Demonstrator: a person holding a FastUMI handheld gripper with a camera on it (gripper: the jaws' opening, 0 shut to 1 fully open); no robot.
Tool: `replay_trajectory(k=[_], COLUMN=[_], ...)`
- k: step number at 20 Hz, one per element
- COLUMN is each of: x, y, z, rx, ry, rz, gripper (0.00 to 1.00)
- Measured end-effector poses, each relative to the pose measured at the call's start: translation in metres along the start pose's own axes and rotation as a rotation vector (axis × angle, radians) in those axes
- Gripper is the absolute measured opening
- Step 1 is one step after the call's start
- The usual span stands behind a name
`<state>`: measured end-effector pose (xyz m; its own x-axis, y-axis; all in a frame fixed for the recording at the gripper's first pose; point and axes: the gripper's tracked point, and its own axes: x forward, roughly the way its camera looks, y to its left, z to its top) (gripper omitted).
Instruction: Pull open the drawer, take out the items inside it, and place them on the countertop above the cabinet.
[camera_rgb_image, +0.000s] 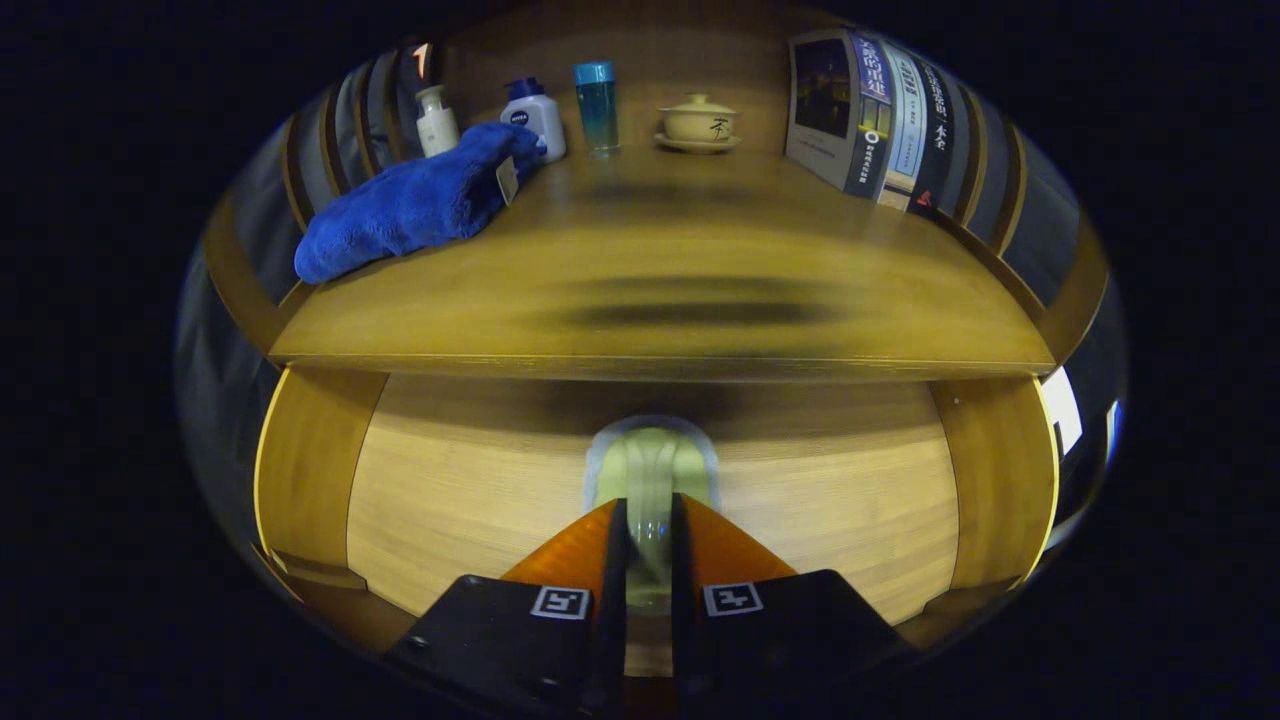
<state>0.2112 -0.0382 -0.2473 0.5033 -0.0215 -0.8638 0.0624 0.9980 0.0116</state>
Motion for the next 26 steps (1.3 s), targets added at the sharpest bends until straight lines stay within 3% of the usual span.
replay_trajectory(k=[2,7,16,20,26], x=[0.000,-0.013,-0.082,-0.112,-0.127], y=[-0.001,0.000,0.019,0.020,0.018], z=[0.001,0.003,0.012,0.053,0.151], rx=[0.000,0.025,-0.060,-0.059,-0.112], ry=[-0.020,-0.052,-0.189,-0.275,-0.406], rz=[0.004,0.013,0.075,0.072,-0.020], gripper=[0.20,0.19,0.19,0.19,0.19])
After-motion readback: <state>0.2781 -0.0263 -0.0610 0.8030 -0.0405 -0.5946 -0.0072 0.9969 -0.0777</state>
